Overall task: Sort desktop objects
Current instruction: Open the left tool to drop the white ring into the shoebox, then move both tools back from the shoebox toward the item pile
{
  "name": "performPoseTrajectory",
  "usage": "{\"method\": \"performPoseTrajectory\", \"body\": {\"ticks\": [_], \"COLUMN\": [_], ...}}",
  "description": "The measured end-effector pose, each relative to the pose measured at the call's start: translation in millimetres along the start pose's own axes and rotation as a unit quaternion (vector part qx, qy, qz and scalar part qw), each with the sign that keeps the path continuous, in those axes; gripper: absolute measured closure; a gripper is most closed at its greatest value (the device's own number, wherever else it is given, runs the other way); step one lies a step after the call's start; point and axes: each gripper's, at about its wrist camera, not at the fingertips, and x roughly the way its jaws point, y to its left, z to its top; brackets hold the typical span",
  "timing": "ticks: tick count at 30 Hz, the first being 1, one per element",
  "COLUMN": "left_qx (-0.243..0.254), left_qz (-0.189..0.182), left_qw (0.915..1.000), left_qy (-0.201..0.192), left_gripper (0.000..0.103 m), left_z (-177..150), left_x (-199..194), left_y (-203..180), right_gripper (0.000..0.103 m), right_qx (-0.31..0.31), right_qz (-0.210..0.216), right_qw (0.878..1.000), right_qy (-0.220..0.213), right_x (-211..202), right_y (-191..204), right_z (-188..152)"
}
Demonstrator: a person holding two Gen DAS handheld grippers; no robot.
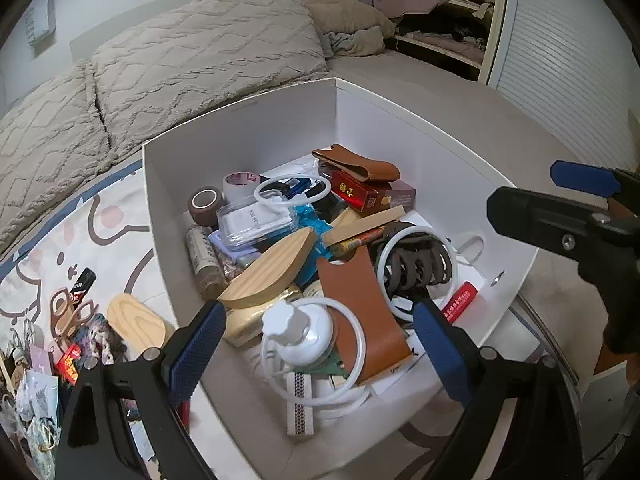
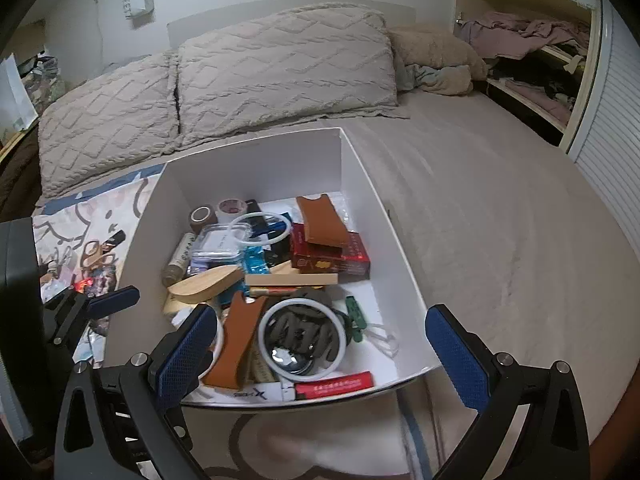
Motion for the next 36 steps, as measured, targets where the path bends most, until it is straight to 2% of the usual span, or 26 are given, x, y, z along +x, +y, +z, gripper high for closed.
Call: {"method": "performPoseTrajectory", "body": {"ticks": [14,25,27,36], "left_qx": [-0.009,-0.028,-0.033,-0.026], "left_qz": [-0.008,-0.008,-0.008,-0.009], "left_qw": [0.9998,0.9986,0.9982,0.9973], "left_qy": [-0.016,-0.044,-0.05,-0.069], "left_gripper": [0.008,0.008,0.0,0.0], "left_z": [-13,-24,-26,-39], "left_x": [-30,-59,-64,-85], "left_y": [4,20,24,34], "right_gripper": [0.0,0.0,0.0,0.0], "right_qx": [-0.001,-0.002,-0.004,0.009], "right_qz": [0.021,0.029,0.032,0.045], "right_qw": [1.0,0.999,0.998,0.996], "right_qy": [-0.022,-0.042,-0.045,-0.072], "right_x": [-17,-30,-32,-46], "right_y": [12,18,21,25], "right_z": [-12,-30,-33,-49]}}
